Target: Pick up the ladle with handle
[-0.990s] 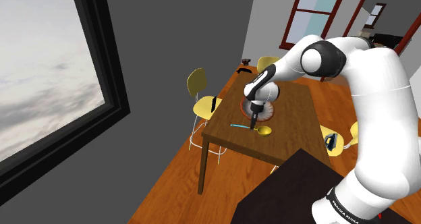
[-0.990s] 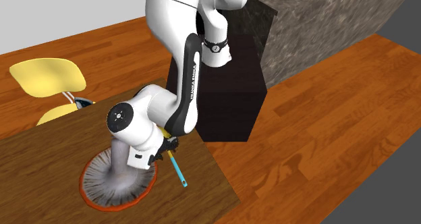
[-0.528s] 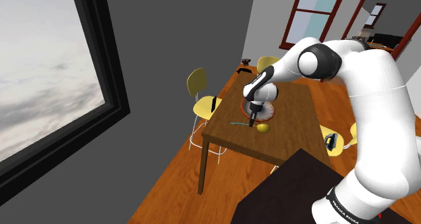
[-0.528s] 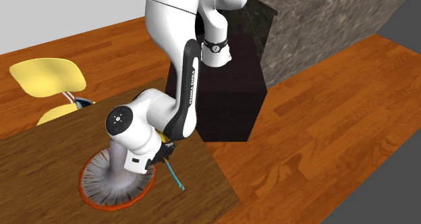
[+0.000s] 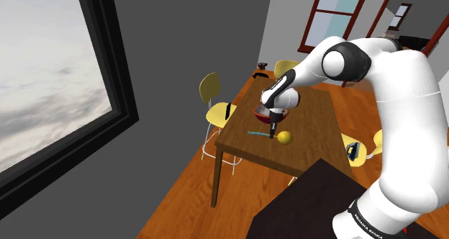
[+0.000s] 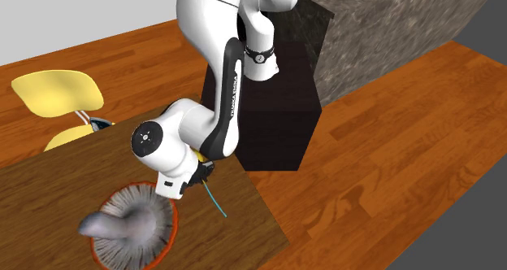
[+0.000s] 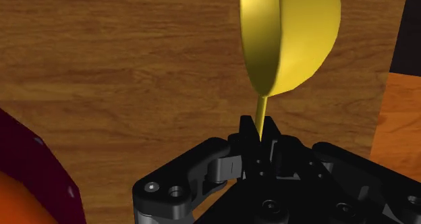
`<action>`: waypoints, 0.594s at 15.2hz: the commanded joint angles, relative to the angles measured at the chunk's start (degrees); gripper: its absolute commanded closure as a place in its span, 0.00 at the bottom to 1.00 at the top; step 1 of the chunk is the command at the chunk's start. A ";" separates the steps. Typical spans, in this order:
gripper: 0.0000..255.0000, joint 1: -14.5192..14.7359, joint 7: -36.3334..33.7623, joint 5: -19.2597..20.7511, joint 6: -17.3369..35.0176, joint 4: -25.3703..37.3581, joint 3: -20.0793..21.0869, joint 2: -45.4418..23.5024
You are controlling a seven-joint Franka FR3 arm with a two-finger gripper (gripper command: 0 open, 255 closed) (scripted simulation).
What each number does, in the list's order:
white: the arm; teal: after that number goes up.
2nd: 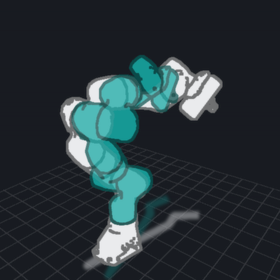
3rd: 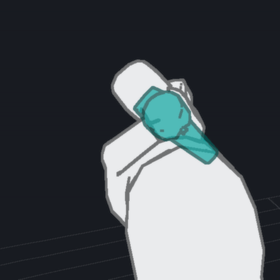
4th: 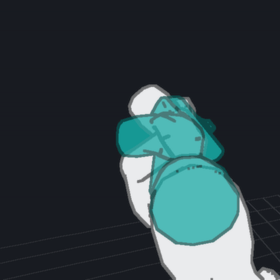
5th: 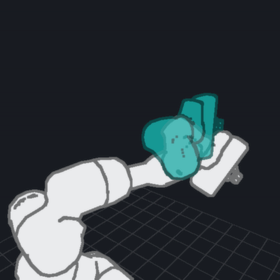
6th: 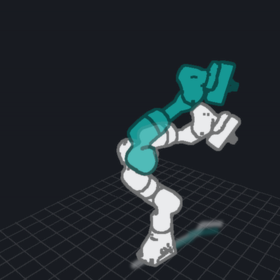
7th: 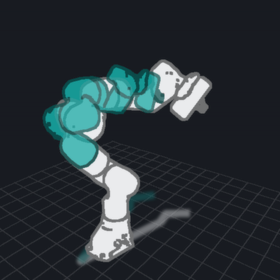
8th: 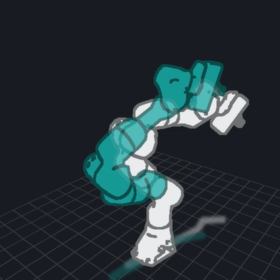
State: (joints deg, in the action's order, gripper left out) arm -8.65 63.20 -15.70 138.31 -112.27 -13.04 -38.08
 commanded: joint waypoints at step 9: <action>1.00 1.07 -1.17 1.95 -4.52 -1.62 -1.66 6.14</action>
State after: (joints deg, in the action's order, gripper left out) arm -7.60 62.05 -13.90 134.10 -113.72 -14.56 -32.40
